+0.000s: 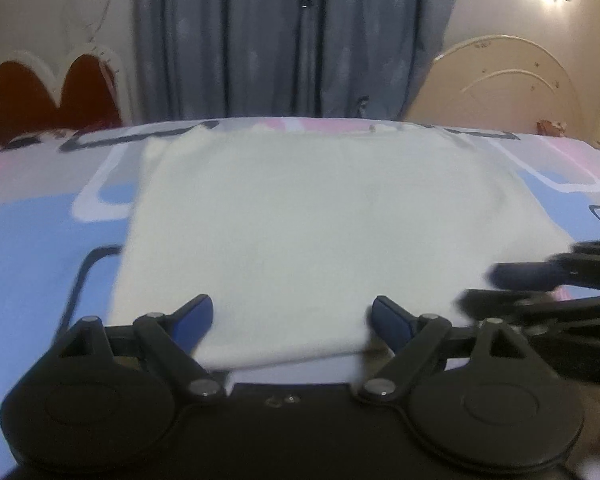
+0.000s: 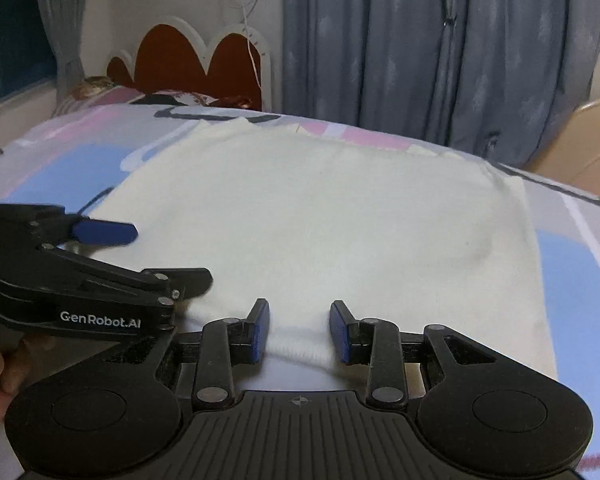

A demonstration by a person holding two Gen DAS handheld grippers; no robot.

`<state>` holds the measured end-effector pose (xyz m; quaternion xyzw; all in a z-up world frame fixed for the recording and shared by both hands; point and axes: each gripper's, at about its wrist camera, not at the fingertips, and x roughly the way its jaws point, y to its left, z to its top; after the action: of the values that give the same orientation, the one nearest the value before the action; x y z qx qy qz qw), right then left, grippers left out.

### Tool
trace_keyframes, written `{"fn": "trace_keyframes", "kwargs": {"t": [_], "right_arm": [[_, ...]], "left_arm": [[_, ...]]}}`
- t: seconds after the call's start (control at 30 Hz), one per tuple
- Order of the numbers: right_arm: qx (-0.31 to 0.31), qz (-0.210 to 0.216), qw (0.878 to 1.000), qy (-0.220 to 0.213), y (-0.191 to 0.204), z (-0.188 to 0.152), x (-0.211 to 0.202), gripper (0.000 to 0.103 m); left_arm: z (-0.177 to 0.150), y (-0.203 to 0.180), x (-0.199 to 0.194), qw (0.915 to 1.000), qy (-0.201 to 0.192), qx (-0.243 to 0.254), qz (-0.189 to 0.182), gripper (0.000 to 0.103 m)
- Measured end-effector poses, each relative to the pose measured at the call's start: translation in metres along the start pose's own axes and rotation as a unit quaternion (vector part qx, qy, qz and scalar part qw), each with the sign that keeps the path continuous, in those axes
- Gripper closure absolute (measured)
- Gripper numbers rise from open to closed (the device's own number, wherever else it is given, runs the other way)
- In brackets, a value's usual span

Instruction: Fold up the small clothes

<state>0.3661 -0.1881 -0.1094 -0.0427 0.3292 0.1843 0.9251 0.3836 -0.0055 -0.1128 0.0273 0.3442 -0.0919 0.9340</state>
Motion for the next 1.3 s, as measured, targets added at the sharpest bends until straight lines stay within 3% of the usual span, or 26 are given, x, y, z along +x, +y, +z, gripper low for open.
{"fn": "trace_keyframes", "kwargs": {"t": [0.17,0.2,0.23,0.33,0.47,0.57,0.73,0.8,1.07,1.13,1.17,1.23,1.27,1.3], "right_arm": [[0.059,-0.049,0.997,0.004,-0.045,-0.019,-0.025,0.07],[0.07,-0.054,0.996,0.004,-0.054,-0.022,-0.029,0.074],[0.072,-0.061,0.996,0.005,-0.057,-0.024,-0.032,0.089],[0.072,-0.07,0.995,0.017,-0.061,-0.017,-0.037,0.089],[0.092,-0.091,0.991,-0.023,-0.065,-0.007,-0.053,0.089],[0.095,-0.101,0.99,0.023,-0.075,-0.017,-0.032,0.089],[0.111,-0.099,0.989,-0.016,-0.076,-0.011,-0.048,0.089],[0.099,-0.101,0.99,0.013,-0.073,-0.015,-0.038,0.089],[0.084,-0.104,0.991,0.019,-0.074,-0.017,-0.034,0.089],[0.09,-0.106,0.99,0.024,-0.076,-0.013,-0.039,0.089],[0.097,-0.11,0.989,0.02,-0.077,-0.011,-0.043,0.089],[0.111,-0.112,0.987,0.001,-0.08,-0.007,-0.056,0.089],[0.119,-0.109,0.987,-0.008,-0.08,-0.005,-0.061,0.089],[0.128,-0.103,0.986,-0.017,-0.08,-0.002,-0.065,0.089]], "left_arm": [[-0.007,0.025,-0.01,0.9998,0.008,-0.016,0.009,0.016],[-0.009,0.026,-0.012,0.9998,0.007,-0.016,0.01,0.016],[-0.009,0.026,-0.012,0.9998,0.008,-0.013,0.01,0.016],[-0.004,0.025,-0.013,0.9996,0.011,-0.022,0.013,0.018],[-0.006,0.026,-0.012,0.9995,0.012,-0.022,0.017,0.017],[-0.007,0.026,-0.011,0.9995,0.013,-0.021,0.018,0.017],[-0.009,0.027,-0.013,0.9996,0.011,-0.019,0.016,0.016],[-0.009,0.026,-0.012,0.9996,0.01,-0.017,0.018,0.016],[-0.008,0.032,-0.013,0.9994,0.014,-0.018,0.025,0.016],[-0.007,0.043,-0.02,0.9959,0.023,-0.041,0.077,0.012],[-0.008,0.052,-0.025,0.9934,0.022,-0.067,0.091,0.016],[-0.013,0.077,-0.041,0.9835,0.013,-0.172,0.055,0.03],[-0.017,0.085,-0.045,0.9751,0.009,-0.22,0.027,0.044],[-0.023,0.092,-0.047,0.9598,0.007,-0.28,-0.02,0.051]]}}
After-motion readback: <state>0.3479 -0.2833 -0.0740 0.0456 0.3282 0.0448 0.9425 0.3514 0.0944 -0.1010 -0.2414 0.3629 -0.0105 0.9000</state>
